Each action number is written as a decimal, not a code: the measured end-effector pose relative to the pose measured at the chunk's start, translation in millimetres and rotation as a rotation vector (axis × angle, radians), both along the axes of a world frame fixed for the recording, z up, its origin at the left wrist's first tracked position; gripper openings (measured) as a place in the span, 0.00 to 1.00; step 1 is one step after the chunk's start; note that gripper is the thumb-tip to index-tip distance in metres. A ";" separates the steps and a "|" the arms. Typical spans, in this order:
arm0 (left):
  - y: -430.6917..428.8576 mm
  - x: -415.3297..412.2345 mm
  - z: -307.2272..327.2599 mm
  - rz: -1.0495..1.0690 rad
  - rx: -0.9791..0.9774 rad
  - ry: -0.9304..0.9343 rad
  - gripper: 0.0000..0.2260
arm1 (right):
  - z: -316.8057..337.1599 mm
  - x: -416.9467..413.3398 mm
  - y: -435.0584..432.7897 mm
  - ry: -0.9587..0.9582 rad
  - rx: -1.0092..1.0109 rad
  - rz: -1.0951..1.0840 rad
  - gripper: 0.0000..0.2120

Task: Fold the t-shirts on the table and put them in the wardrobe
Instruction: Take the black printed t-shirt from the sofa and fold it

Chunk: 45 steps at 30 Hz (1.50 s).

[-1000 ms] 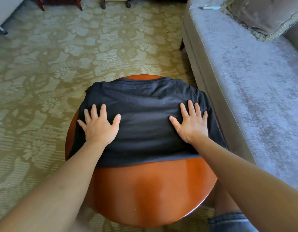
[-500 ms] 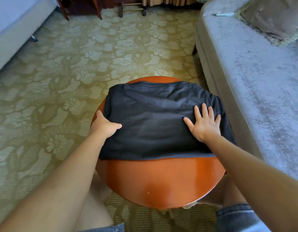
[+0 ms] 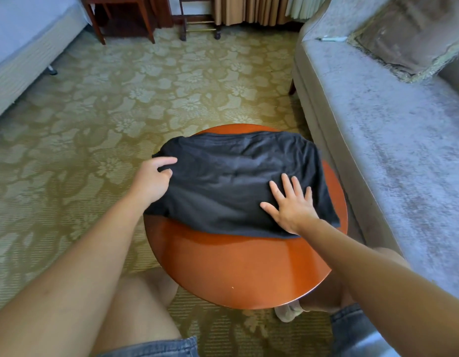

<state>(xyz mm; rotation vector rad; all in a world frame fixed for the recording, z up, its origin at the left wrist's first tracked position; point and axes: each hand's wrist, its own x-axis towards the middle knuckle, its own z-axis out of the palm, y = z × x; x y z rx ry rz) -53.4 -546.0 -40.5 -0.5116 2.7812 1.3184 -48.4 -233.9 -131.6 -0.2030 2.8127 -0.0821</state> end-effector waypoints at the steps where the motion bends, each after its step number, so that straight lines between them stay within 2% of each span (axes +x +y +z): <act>1: 2.2 -1.7 12.9 -0.021 0.019 0.011 0.18 | 3.0 -1.5 -7.3 -0.032 -0.053 0.002 0.36; 3: 13.6 -3.5 39.6 -0.122 0.062 -0.018 0.22 | 10.8 0.8 -16.0 -0.015 -0.231 -0.056 0.33; 6: 49.4 -5.6 69.9 -0.351 -0.044 -0.171 0.32 | 23.0 15.1 -7.4 0.305 -0.589 -0.269 0.22; 8: 82.5 -10.9 81.2 -0.459 -0.098 -0.233 0.36 | 27.2 23.7 11.9 0.351 -0.785 -0.457 0.18; 10: 121.3 -15.3 84.1 -0.512 -0.131 -0.256 0.38 | 27.9 28.4 34.6 0.168 -0.964 -0.631 0.18; 13: 188.5 -12.3 76.2 -0.630 -0.157 -0.291 0.40 | 28.7 33.0 59.1 -0.126 -1.344 -0.848 0.22; 15: 227.9 -6.1 63.0 -0.685 0.025 -0.315 0.40 | 33.1 33.6 68.6 -0.233 -1.521 -0.905 0.24; 17: 245.9 -4.7 49.7 -0.536 0.249 -0.272 0.33 | 34.7 32.6 74.9 -0.268 -1.603 -0.888 0.23; 18: 244.2 -6.2 43.3 -0.416 0.275 -0.203 0.26 | 37.5 31.7 76.7 -0.257 -1.584 -0.856 0.21; 19: 237.2 -9.0 34.4 -0.342 0.211 -0.150 0.20 | 37.9 29.5 78.9 -0.236 -1.524 -0.809 0.20; 21: 213.0 -11.5 8.7 -0.388 -0.109 -0.167 0.16 | 37.1 25.3 81.0 -0.190 -1.329 -0.722 0.23; 23: 192.2 -3.3 -16.3 -0.519 -0.419 -0.310 0.24 | 33.4 20.0 79.6 -0.124 -1.077 -0.633 0.33; 25: 181.8 3.2 -34.9 -0.571 -0.551 -0.405 0.31 | 31.1 18.9 76.2 -0.020 -0.910 -0.592 0.33; 27: 177.4 2.3 -40.0 -0.563 -0.664 -0.337 0.33 | 30.8 22.8 74.6 0.089 -0.815 -0.663 0.29; 29: 170.7 -6.0 -41.6 -0.538 -0.750 -0.236 0.33 | 27.1 29.0 74.6 0.125 -0.699 -0.688 0.30; 33: 159.6 -14.3 -45.0 -0.609 -0.757 -0.372 0.34 | 24.4 20.9 62.9 -0.024 -0.616 -0.481 0.36; 35: 159.9 -10.4 -35.1 -0.606 -0.868 -0.383 0.34 | 29.2 2.7 58.7 0.059 -0.446 -0.379 0.37; 37: 158.6 -7.2 -22.9 -0.625 -0.925 -0.361 0.31 | 34.6 -11.6 55.4 0.231 -0.276 -0.399 0.33; 39: 147.2 -6.2 -18.1 -0.599 -0.872 -0.326 0.24 | 37.1 -15.5 48.4 0.262 -0.328 -0.507 0.32; 41: 127.5 -7.4 -22.0 -0.431 -0.803 -0.224 0.18 | 36.0 -7.9 37.0 0.167 -0.445 -0.593 0.35; 42: 115.2 -6.9 -26.7 -0.311 -0.792 -0.186 0.19 | 34.7 -3.3 31.5 0.104 -0.482 -0.614 0.37; 45: 86.2 -1.8 -37.4 0.019 -0.582 -0.327 0.40 | 33.4 -2.7 22.7 -0.011 -0.585 -0.657 0.39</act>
